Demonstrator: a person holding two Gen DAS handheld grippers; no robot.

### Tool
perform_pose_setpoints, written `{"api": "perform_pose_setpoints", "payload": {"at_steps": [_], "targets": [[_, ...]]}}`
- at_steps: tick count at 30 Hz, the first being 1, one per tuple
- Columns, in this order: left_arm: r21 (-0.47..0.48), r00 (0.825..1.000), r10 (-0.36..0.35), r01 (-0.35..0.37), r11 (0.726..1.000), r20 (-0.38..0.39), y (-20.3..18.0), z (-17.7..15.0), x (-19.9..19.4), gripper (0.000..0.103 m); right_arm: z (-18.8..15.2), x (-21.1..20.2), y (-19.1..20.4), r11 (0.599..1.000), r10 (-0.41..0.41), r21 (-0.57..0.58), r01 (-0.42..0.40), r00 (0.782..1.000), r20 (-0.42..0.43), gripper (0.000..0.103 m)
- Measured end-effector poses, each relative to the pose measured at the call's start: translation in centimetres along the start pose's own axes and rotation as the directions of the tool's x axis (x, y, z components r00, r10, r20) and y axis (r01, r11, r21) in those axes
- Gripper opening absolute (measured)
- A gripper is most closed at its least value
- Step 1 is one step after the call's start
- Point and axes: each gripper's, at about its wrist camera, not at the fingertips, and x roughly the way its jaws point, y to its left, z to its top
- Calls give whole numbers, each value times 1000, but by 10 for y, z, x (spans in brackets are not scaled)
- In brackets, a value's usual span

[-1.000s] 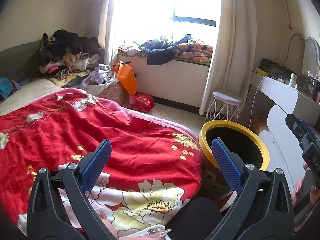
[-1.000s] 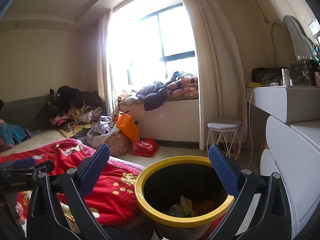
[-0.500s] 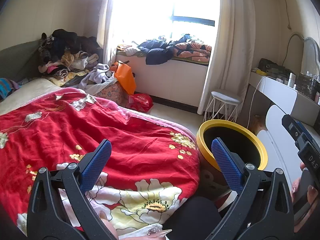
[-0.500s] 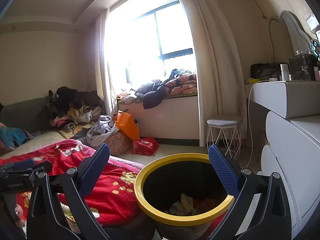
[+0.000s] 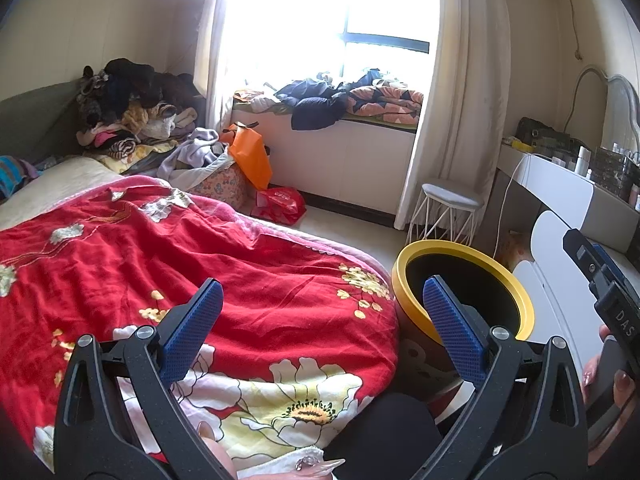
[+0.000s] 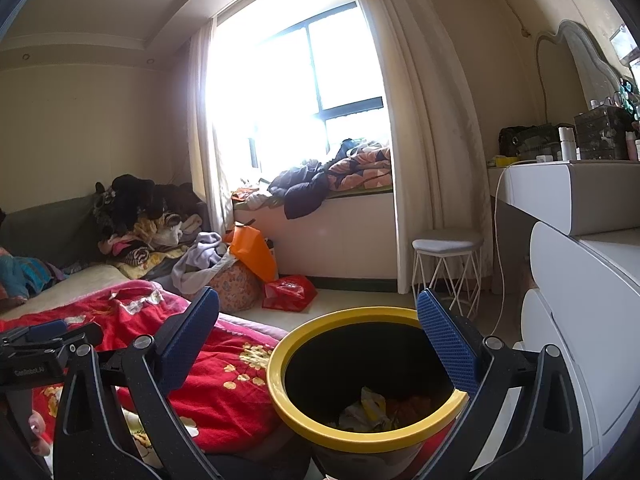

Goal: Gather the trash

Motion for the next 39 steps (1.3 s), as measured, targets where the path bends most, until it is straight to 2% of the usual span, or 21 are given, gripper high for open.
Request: {"api": "perform_pose_setpoints", "payload": {"at_steps": [29,33,36,39], "targets": [[3,1000,3,-3,1000,1,0,0,-1,92,0,0,-4,1000,3,7,-3,1000,-4,97],[-18,999,2,-2,1000,-34,4,1,4,92,2,2,-2,1000,7,19,-7,1000,-10,97],[-69,996,30,-35,997,-80,18,2,10,92,9,10,9,999,39,8,-39,999,-29,97],[-136,990,79,-96,986,-120,50,2,9,92,20,29,40,990,137,-22,-139,987,-81,97]]}}
